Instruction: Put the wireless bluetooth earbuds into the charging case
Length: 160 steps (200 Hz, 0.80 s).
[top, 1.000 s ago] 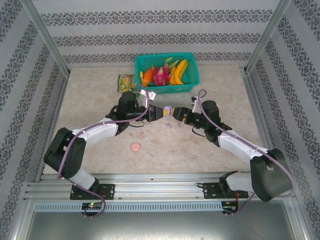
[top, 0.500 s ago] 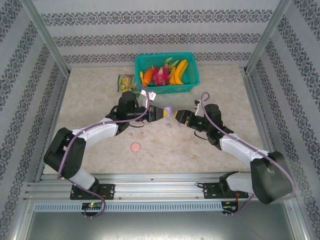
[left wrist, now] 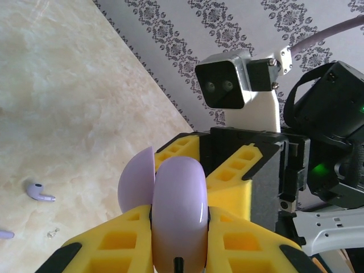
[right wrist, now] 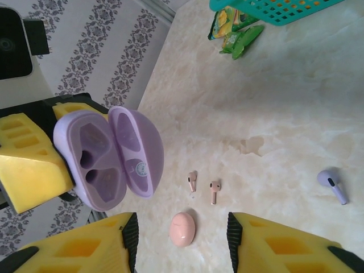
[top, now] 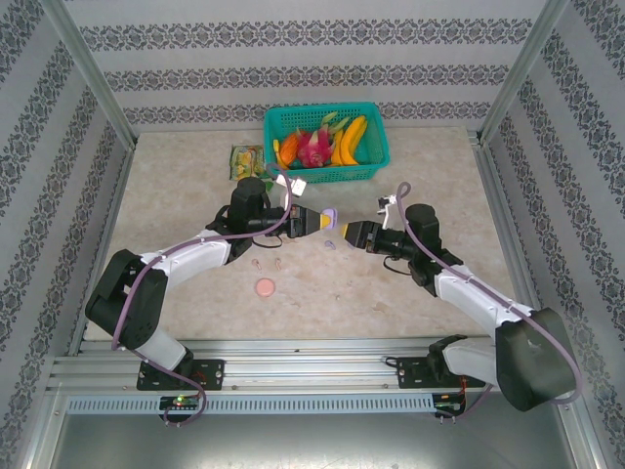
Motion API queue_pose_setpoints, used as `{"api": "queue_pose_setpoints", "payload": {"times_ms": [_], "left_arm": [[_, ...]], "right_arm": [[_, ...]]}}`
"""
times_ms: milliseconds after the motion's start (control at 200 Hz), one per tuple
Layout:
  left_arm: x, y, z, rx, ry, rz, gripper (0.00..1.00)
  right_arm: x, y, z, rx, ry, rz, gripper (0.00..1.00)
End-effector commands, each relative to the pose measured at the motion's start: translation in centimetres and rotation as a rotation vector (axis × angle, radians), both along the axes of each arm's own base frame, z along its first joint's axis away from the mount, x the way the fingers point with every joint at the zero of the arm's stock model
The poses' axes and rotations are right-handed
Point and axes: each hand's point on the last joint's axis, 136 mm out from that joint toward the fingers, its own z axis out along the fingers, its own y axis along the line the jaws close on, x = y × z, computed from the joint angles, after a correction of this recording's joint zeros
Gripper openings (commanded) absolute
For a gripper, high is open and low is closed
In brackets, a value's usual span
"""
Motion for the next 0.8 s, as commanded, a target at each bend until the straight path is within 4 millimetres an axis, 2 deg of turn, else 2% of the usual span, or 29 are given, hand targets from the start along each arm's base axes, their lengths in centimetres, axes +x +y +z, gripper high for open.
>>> {"api": "queue_pose_setpoints", "payload": {"times_ms": [0, 340, 794], "left_arm": [[-0.1, -0.5, 2.6, -0.055, -0.061, -0.028, 0.0], [-0.1, -0.5, 2.4, -0.049, -0.055, -0.029, 0.0], [-0.2, -0.6, 2.4, -0.051, -0.056, -0.034, 0.0]], "right_arm": [[0.0, 1.1, 1.8, 0.01, -0.065, 0.054, 0.47], [0.7, 2.0, 2.5, 0.007, -0.081, 0.06, 0.46], [1.9, 2.3, 1.4, -0.017, -0.054, 0.029, 0.38]]}}
